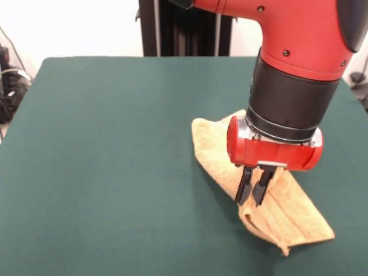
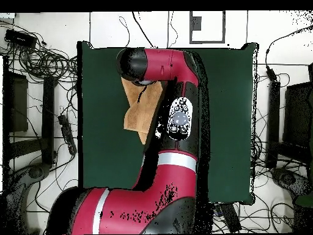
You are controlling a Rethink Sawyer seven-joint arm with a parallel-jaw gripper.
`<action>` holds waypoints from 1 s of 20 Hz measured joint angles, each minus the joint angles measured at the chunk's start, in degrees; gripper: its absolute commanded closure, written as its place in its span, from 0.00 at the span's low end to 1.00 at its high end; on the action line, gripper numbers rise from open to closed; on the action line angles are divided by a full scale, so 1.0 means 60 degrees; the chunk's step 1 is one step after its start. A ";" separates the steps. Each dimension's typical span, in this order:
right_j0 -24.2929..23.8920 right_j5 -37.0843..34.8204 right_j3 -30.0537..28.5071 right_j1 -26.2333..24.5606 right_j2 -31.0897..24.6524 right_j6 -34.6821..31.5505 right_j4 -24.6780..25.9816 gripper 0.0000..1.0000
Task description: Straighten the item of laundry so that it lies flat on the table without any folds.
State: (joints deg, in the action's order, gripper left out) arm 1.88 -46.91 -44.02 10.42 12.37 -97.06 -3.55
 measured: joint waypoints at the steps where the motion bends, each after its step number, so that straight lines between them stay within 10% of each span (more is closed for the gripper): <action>1: -0.0003 0.0108 0.0030 0.0000 -0.0005 0.0000 0.0061 1.00; 12: -0.0331 0.1058 0.0338 -0.0034 -0.0267 0.0000 0.0679 1.00; 13: -0.0371 0.1068 0.0352 -0.0039 -0.0292 0.0000 0.0694 0.00; 20: -0.0604 0.1070 0.0355 -0.0036 -0.0296 0.0000 0.0927 0.00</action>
State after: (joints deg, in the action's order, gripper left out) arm -1.74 -40.49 -41.89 10.20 10.59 -97.06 2.01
